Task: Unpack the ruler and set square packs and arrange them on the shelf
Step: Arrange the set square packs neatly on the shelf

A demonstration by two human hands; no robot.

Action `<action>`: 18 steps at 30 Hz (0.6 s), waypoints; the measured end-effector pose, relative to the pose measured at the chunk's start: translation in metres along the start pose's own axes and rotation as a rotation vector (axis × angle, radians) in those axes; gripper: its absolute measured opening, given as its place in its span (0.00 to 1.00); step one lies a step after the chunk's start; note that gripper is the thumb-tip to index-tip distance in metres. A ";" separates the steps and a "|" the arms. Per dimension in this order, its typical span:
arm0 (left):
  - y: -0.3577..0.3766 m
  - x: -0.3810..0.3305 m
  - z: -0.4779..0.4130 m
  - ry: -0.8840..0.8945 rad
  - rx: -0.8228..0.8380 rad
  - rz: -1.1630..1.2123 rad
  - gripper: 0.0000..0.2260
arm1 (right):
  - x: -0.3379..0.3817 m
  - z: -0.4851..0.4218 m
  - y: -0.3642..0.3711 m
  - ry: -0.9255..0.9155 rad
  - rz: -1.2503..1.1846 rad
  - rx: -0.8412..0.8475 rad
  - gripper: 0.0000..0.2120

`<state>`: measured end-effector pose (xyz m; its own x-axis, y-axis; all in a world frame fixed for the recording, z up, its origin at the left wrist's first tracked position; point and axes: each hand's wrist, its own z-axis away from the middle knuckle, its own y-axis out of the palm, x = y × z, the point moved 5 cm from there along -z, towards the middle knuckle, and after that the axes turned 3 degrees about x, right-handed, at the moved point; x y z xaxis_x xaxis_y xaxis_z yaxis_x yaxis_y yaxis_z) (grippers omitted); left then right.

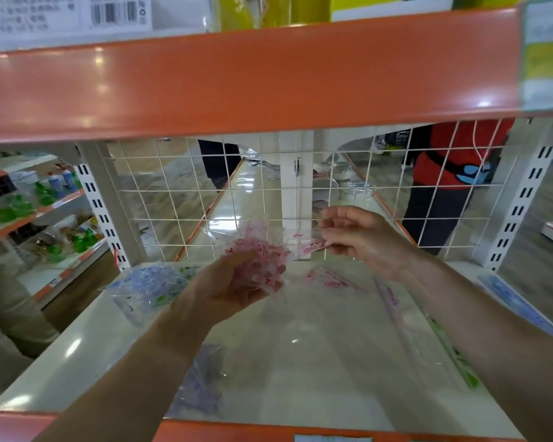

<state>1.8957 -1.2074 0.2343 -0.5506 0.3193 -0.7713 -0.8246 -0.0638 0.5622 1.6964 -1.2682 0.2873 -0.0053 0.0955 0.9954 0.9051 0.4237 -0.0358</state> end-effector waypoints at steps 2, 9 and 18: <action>0.001 0.001 -0.001 -0.001 0.014 -0.017 0.16 | -0.003 0.001 -0.002 -0.006 -0.036 -0.019 0.11; 0.015 0.004 -0.004 0.004 0.062 -0.078 0.10 | -0.007 0.000 0.003 -0.082 0.246 -0.053 0.06; 0.018 0.002 -0.008 0.030 -0.012 -0.163 0.21 | -0.001 0.004 0.008 -0.186 0.955 0.014 0.16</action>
<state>1.8782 -1.2157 0.2405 -0.4128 0.2981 -0.8607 -0.9047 -0.0249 0.4253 1.7016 -1.2616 0.2858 0.6609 0.5446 0.5164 0.5577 0.1042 -0.8235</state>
